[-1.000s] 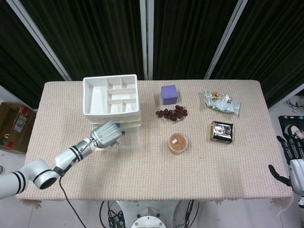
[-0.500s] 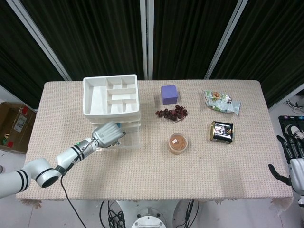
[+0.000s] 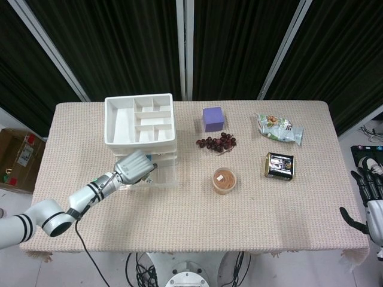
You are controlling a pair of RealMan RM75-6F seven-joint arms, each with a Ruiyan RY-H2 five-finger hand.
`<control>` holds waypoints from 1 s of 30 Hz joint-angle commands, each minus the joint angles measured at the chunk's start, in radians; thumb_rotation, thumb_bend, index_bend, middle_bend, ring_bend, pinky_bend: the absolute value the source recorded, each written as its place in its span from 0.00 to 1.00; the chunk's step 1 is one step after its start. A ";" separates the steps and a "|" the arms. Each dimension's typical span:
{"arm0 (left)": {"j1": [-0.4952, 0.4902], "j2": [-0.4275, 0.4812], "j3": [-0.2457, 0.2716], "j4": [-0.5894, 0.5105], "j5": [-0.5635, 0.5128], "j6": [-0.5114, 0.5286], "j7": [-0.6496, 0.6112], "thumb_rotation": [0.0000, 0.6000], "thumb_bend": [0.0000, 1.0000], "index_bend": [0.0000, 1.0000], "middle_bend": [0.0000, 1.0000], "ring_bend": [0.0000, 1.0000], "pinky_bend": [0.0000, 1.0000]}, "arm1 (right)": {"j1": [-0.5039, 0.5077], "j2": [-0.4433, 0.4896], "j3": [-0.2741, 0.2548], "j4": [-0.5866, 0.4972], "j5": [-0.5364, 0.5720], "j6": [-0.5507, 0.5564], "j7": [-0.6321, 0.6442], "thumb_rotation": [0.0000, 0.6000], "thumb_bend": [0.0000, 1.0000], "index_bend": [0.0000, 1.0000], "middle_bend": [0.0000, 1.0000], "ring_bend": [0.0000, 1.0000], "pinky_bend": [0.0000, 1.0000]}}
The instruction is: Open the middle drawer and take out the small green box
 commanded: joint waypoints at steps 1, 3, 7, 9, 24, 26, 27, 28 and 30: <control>0.048 0.053 -0.016 -0.061 0.023 0.114 0.007 1.00 0.43 0.51 0.81 0.92 1.00 | -0.002 -0.001 -0.001 0.005 -0.004 0.005 0.006 1.00 0.21 0.00 0.02 0.00 0.00; 0.075 0.078 -0.021 -0.101 0.047 0.181 0.010 1.00 0.43 0.50 0.81 0.93 1.00 | -0.003 -0.004 -0.002 0.010 -0.007 0.007 0.012 1.00 0.21 0.00 0.02 0.00 0.00; 0.108 0.093 -0.013 -0.173 0.123 0.273 0.021 1.00 0.42 0.49 0.81 0.93 1.00 | -0.003 -0.010 -0.003 0.021 -0.012 0.008 0.022 1.00 0.21 0.00 0.02 0.00 0.00; 0.111 0.083 -0.003 -0.201 0.163 0.289 0.030 1.00 0.42 0.49 0.81 0.93 1.00 | -0.002 -0.013 -0.004 0.026 -0.015 0.009 0.025 1.00 0.21 0.00 0.02 0.00 0.00; 0.048 -0.160 0.005 -0.185 0.151 0.128 0.293 1.00 0.37 0.43 0.80 0.92 1.00 | -0.015 -0.024 -0.012 0.067 -0.018 0.024 0.077 1.00 0.21 0.00 0.02 0.00 0.00; 0.045 -0.180 0.003 -0.176 0.124 0.109 0.330 1.00 0.34 0.40 0.80 0.92 1.00 | -0.016 -0.028 -0.013 0.075 -0.018 0.023 0.084 1.00 0.21 0.00 0.02 0.00 0.00; 0.045 -0.190 0.001 -0.172 0.108 0.103 0.351 1.00 0.31 0.37 0.79 0.92 1.00 | -0.017 -0.030 -0.013 0.079 -0.018 0.024 0.087 1.00 0.21 0.00 0.02 0.00 0.00; 0.046 -0.195 0.000 -0.172 0.095 0.099 0.364 1.00 0.28 0.34 0.78 0.91 1.00 | -0.017 -0.030 -0.012 0.081 -0.018 0.025 0.089 1.00 0.21 0.00 0.02 0.00 0.00; 0.052 -0.202 -0.005 -0.178 0.067 0.104 0.383 1.00 0.21 0.27 0.74 0.88 1.00 | -0.018 -0.031 -0.011 0.085 -0.018 0.029 0.094 1.00 0.21 0.00 0.02 0.00 0.00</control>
